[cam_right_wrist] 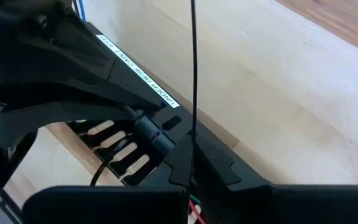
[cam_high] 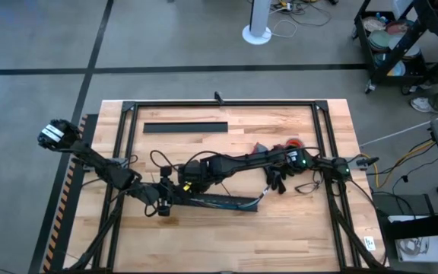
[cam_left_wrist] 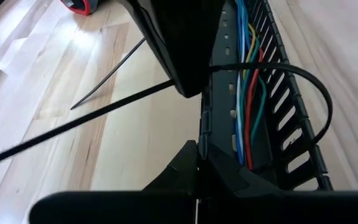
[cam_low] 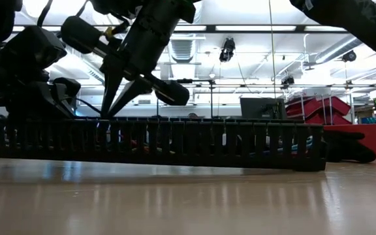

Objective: Ziptie cables
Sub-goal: Put the colored zip-tied cables into the black cable duct

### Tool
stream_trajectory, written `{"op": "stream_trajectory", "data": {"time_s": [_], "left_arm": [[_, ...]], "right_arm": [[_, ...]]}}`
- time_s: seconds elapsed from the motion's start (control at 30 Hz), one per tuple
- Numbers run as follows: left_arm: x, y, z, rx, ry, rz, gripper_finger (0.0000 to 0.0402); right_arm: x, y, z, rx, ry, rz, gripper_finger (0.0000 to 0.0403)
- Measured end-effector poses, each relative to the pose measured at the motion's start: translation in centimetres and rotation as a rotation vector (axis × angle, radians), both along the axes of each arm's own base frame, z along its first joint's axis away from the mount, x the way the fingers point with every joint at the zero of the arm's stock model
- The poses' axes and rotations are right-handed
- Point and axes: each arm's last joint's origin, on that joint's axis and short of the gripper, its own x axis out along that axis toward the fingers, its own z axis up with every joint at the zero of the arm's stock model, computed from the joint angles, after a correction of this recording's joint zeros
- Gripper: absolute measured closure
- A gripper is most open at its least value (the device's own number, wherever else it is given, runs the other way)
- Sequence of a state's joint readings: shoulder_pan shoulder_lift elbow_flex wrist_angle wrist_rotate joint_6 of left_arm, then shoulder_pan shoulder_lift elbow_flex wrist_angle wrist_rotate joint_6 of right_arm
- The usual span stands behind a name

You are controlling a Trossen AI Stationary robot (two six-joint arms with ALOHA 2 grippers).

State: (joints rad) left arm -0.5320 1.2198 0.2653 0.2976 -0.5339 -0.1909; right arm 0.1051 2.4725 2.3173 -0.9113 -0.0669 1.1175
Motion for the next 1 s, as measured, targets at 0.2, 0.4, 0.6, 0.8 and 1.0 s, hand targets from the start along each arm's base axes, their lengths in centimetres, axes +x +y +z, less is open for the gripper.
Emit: {"op": "stream_trajectory", "data": {"time_s": [0.2,0.4,0.6,0.8,1.0], "left_arm": [[0.0,0.0,0.0,0.000,-0.001,0.001,0.0402],[0.0,0.0,0.0,0.001,0.000,0.001,0.0402],[0.0,0.0,0.0,0.003,-0.001,0.000,0.0402],[0.1,0.3,0.0,-0.002,0.002,0.016,0.0402],[0.2,0.4,0.0,-0.036,0.005,0.027,0.0402]], "right_arm": [[-0.2,-0.1,-0.1,-0.016,0.026,-0.002,0.0403],[-0.3,-0.2,-0.1,-0.048,0.030,-0.002,0.0403],[-0.1,0.4,0.0,-0.058,-0.005,0.025,0.0403],[-0.1,1.1,0.0,-0.114,-0.016,0.039,0.0403],[-0.2,1.8,0.0,-0.200,-0.029,0.023,0.0403]]}}
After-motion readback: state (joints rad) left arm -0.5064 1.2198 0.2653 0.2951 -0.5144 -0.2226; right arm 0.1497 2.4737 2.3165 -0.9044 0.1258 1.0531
